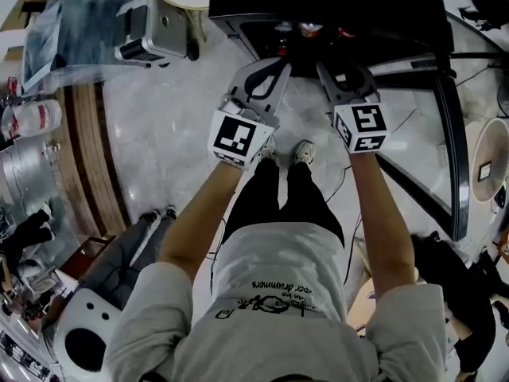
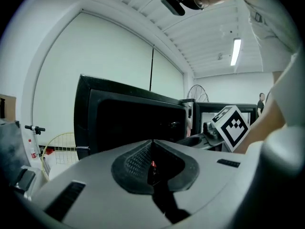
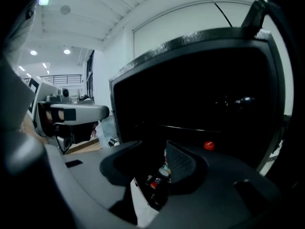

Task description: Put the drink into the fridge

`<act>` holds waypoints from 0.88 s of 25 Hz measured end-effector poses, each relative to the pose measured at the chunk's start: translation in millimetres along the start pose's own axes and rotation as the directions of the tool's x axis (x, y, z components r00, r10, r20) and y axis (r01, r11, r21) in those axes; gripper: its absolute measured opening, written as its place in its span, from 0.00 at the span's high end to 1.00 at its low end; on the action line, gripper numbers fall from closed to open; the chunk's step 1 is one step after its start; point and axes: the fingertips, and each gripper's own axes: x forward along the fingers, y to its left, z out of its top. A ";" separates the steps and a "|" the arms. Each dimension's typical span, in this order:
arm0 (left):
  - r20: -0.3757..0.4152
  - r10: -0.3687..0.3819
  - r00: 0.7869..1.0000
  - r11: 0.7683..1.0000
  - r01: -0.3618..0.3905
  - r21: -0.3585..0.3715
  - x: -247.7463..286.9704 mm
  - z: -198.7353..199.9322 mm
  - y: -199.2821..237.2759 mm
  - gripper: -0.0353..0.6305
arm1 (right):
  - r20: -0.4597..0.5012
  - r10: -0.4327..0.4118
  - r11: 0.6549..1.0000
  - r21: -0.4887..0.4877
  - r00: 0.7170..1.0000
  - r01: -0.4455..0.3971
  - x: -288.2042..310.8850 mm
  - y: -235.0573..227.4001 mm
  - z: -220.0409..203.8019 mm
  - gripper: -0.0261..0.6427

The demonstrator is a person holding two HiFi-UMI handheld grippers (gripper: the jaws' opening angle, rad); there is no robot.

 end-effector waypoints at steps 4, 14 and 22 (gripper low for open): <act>0.010 -0.010 1.000 1.000 0.010 -0.002 -20.3 18.0 -10.4 0.91 | 0.022 0.014 1.000 -0.013 1.000 -0.014 -30.2 13.0 23.4 0.75; 0.029 -0.013 0.999 1.000 0.014 -0.022 -50.7 63.4 -29.8 0.91 | 0.069 0.040 0.997 -0.072 0.997 -0.035 -84.7 35.4 78.1 0.79; 0.059 -0.022 0.998 0.999 0.024 -0.047 -75.7 109.8 -45.3 0.91 | 0.083 0.051 0.994 -0.105 0.995 -0.042 -120.7 58.5 121.6 0.82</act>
